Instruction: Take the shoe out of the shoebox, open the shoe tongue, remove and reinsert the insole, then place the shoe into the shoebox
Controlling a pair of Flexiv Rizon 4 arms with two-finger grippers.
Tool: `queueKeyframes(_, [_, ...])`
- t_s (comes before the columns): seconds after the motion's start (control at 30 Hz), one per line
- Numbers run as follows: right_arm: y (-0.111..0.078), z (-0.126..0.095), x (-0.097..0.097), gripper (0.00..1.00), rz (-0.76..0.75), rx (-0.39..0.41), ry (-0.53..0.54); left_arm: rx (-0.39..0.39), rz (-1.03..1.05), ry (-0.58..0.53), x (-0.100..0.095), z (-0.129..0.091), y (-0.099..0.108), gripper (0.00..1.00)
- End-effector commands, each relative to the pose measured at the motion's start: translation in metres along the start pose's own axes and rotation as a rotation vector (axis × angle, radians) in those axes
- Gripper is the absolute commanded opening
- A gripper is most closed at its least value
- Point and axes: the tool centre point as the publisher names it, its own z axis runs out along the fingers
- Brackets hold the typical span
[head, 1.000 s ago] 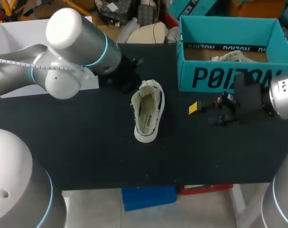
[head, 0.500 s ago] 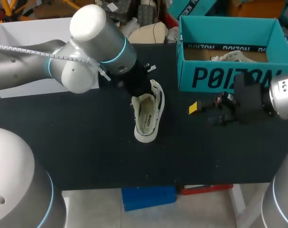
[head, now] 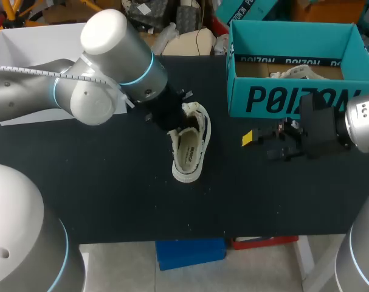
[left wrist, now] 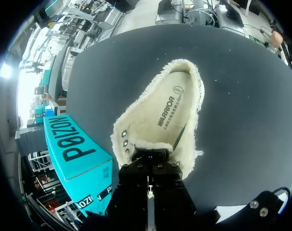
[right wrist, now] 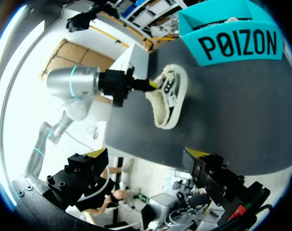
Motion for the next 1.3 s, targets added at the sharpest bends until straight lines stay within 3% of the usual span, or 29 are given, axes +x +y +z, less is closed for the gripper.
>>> queueKeyframes(0.03, [0.000, 0.000, 0.001, 1.00, 0.001, 0.001, -0.002, 0.000, -0.005, -0.005, 0.005, 0.015, 0.003, 0.00])
queueKeyframes(0.23, [0.000, 0.000, 0.001, 1.00, 0.001, 0.001, -0.002, 0.008, -0.012, 0.001, 0.010, 0.015, 0.000, 0.00])
queueKeyframes(0.57, [0.000, 0.000, 0.001, 1.00, 0.001, 0.001, -0.002, 0.010, -0.054, 0.009, 0.004, -0.031, 0.000, 0.00])
queueKeyframes(0.67, [0.000, 0.000, 0.001, 1.00, 0.001, 0.001, -0.002, 0.066, -0.177, -0.028, 0.003, -0.043, -0.002, 0.00])
queueKeyframes(0.9, [0.000, 0.000, 0.001, 1.00, 0.001, 0.001, -0.002, 0.140, -0.368, 0.040, 0.015, -0.064, -0.009, 0.00])
queueKeyframes(0.93, [0.000, 0.000, 0.001, 1.00, 0.001, 0.001, -0.002, 0.144, -0.404, 0.065, 0.018, -0.067, -0.010, 0.05])
queueKeyframes(0.97, [0.000, 0.000, 0.001, 1.00, 0.001, 0.001, -0.002, 0.148, -0.426, 0.094, 0.022, -0.069, -0.012, 0.20])
queueKeyframes(1.03, [0.000, 0.000, 0.001, 1.00, 0.001, 0.001, -0.002, 0.154, -0.489, 0.113, 0.028, -0.074, -0.015, 0.27])
queueKeyframes(1.07, [0.000, 0.000, 0.001, 1.00, 0.001, 0.001, -0.002, 0.157, -0.506, 0.124, 0.031, -0.076, -0.018, 0.36])
queueKeyframes(1.1, [0.000, 0.000, 0.001, 1.00, 0.001, 0.001, -0.002, 0.156, -0.515, 0.130, 0.033, -0.078, -0.020, 0.58])
queueKeyframes(1.13, [0.000, 0.000, 0.001, 1.00, 0.001, 0.001, -0.002, 0.155, -0.522, 0.129, 0.036, -0.079, -0.020, 0.91])
queueKeyframes(1.17, [0.000, 0.000, 0.001, 1.00, 0.001, 0.001, -0.002, 0.154, -0.542, 0.118, 0.037, -0.079, -0.019, 1.00])
queueKeyframes(1.3, [0.000, 0.000, 0.001, 1.00, 0.001, 0.001, -0.002, 0.152, -0.536, 0.099, 0.040, -0.083, -0.023, 1.00])
